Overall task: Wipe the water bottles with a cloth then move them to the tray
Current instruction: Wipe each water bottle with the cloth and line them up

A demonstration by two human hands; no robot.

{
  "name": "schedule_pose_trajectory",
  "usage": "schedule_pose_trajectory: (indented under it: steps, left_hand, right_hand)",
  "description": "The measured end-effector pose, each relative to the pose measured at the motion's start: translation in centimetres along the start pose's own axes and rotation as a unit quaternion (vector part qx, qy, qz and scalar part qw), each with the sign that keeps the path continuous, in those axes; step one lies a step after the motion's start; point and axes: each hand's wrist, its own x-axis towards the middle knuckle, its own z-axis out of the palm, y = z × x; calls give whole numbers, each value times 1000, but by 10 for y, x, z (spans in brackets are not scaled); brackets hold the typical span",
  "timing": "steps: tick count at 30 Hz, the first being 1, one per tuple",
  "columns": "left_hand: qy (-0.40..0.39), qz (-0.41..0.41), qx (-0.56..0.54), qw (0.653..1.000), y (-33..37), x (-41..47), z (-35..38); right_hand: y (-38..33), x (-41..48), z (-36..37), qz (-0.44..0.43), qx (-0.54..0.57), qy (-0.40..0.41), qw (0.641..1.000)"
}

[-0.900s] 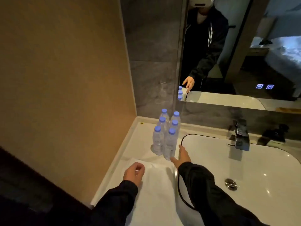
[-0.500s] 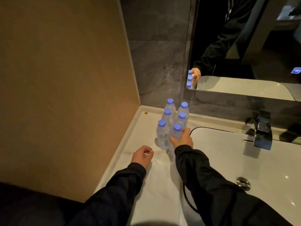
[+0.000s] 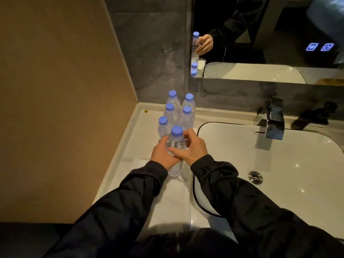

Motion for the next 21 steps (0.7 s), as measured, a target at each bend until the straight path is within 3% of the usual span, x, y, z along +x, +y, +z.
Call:
schedule_pose_trajectory:
  steps: [3, 5, 7, 10, 12, 15, 17, 21]
  left_hand:
    - [65, -8, -31, 997, -7, -12, -11]
    - [137, -32, -65, 988, -15, -22, -25]
    - [198, -51, -83, 975, -24, -28, -42]
    - [243, -67, -101, 962, -34, -36, -65]
    - [261, -84, -116, 955, -41, -40, -76]
    - [296, -124, -154, 934, -50, -48, -82]
    - [315, -160, -182, 918, -58, -52, -82]
    - [325, -224, -275, 877, -71, -61, -82]
  right_hand:
    - [6, -3, 7, -19, 75, -71, 994]
    - [22, 0, 14, 10, 68, -95, 993]
    - [46, 5, 26, 72, -54, -155, 984]
    - [79, 3, 51, 158, -292, -304, 893]
    - [91, 1, 65, 148, -374, -315, 860]
    - [87, 3, 78, 123, -375, -279, 876]
    - [80, 0, 83, 110, -330, -249, 904]
    - [66, -20, 86, 144, -118, -163, 969]
